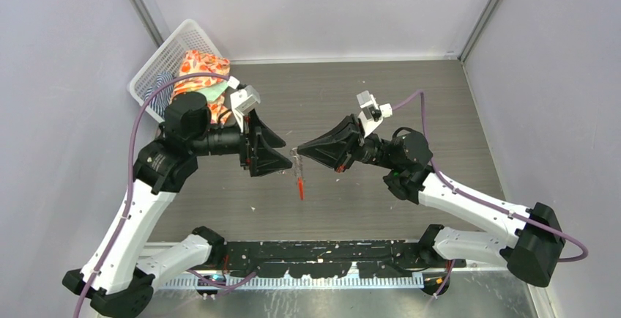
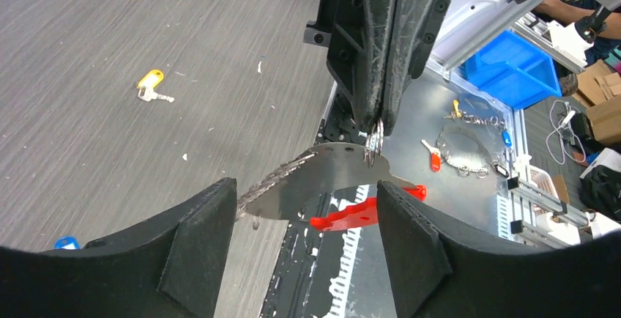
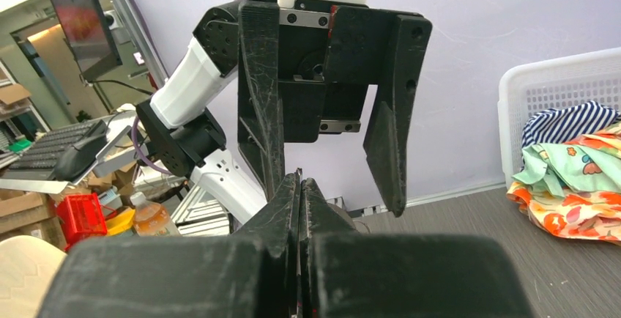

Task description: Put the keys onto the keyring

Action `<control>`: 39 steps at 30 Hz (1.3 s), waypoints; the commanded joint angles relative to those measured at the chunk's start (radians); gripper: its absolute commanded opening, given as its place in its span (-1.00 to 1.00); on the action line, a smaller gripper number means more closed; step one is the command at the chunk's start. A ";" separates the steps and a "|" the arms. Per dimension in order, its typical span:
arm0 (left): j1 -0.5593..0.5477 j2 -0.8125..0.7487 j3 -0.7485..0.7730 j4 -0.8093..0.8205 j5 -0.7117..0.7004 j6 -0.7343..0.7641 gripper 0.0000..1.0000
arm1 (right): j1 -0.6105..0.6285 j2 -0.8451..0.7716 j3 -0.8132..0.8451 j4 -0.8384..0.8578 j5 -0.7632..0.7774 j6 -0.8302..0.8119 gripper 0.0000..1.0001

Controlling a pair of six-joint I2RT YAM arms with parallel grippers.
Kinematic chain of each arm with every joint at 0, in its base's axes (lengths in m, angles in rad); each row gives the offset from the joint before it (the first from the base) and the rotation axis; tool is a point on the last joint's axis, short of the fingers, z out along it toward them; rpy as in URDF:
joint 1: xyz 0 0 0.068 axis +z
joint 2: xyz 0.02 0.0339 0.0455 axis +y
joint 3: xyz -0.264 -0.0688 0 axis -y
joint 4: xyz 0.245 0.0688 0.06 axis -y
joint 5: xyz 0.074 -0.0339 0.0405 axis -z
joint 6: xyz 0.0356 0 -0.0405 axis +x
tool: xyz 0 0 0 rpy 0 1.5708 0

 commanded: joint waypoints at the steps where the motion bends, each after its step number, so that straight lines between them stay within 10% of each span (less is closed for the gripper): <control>1: 0.007 -0.037 0.006 0.068 0.059 -0.037 0.34 | 0.003 0.014 0.012 0.115 0.021 0.033 -0.98; 27: 0.007 -0.015 -0.032 0.217 0.068 -0.092 -0.99 | 0.003 0.059 0.008 0.150 0.006 0.074 -0.95; 39: 0.003 0.022 0.056 -0.088 0.070 0.223 -0.99 | -0.012 -0.067 0.355 -0.940 -0.023 -0.520 -0.15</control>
